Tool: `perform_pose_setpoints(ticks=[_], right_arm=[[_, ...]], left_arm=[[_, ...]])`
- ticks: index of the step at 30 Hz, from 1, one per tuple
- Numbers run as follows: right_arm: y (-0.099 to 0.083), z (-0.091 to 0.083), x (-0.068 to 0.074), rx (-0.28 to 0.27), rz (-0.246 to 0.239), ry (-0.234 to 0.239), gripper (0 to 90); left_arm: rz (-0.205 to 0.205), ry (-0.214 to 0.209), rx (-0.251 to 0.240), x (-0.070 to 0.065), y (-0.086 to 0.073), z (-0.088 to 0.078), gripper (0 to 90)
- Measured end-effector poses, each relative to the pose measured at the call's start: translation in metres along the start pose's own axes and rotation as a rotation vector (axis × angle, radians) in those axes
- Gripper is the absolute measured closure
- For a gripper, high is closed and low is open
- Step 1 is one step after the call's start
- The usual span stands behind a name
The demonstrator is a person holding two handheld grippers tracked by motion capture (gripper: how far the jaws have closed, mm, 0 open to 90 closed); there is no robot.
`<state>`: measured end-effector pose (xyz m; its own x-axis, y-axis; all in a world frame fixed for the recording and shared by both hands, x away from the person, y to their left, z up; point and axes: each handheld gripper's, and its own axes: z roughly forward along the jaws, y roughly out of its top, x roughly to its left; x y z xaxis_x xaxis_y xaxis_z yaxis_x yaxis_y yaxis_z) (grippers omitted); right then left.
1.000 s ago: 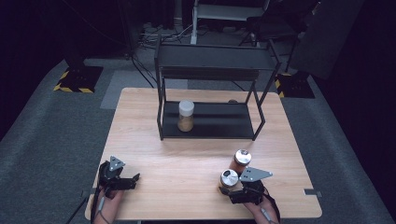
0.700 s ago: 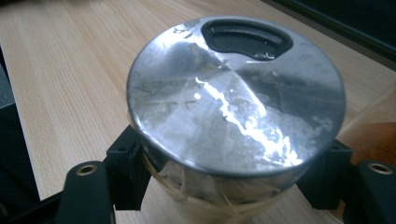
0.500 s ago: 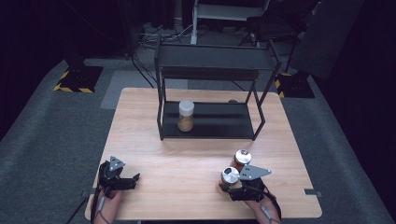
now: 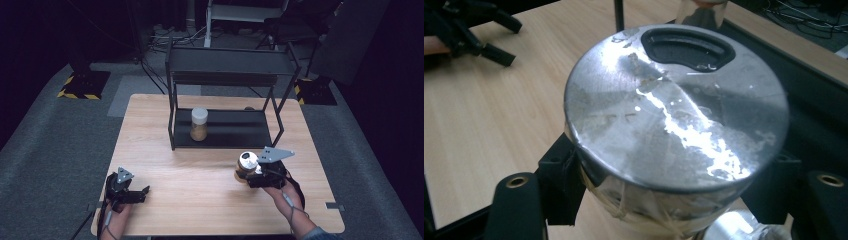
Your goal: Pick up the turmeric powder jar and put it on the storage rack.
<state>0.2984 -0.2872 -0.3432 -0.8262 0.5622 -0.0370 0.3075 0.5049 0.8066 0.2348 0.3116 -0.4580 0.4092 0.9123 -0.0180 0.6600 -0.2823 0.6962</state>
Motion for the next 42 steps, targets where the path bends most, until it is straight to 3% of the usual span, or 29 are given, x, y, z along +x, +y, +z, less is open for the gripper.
perform_pose_setpoints(ticks=[8, 20, 29, 33, 42], right_arm=[[0.039, 0.018, -0.031, 0.014, 0.018, -0.025, 30.8], [0.081, 0.071, -0.079, 0.081, 0.054, -0.072, 30.8], [0.088, 0.114, -0.112, 0.134, 0.101, -0.099, 30.8], [0.087, 0.132, -0.117, 0.163, 0.1, -0.122, 30.8], [0.086, 0.149, -0.129, 0.212, 0.128, -0.115, 30.8]], left_arm=[[0.003, -0.004, 0.001, 0.0, 0.0, 0.0, 2.6], [0.003, -0.003, 0.001, 0.0, 0.0, 0.0, 2.5], [0.003, -0.003, 0.001, 0.0, 0.0, 0.0, 2.5], [0.003, -0.003, 0.001, 0.0, 0.0, 0.0, 2.5], [0.003, -0.003, 0.001, 0.0, 0.0, 0.0, 2.5]])
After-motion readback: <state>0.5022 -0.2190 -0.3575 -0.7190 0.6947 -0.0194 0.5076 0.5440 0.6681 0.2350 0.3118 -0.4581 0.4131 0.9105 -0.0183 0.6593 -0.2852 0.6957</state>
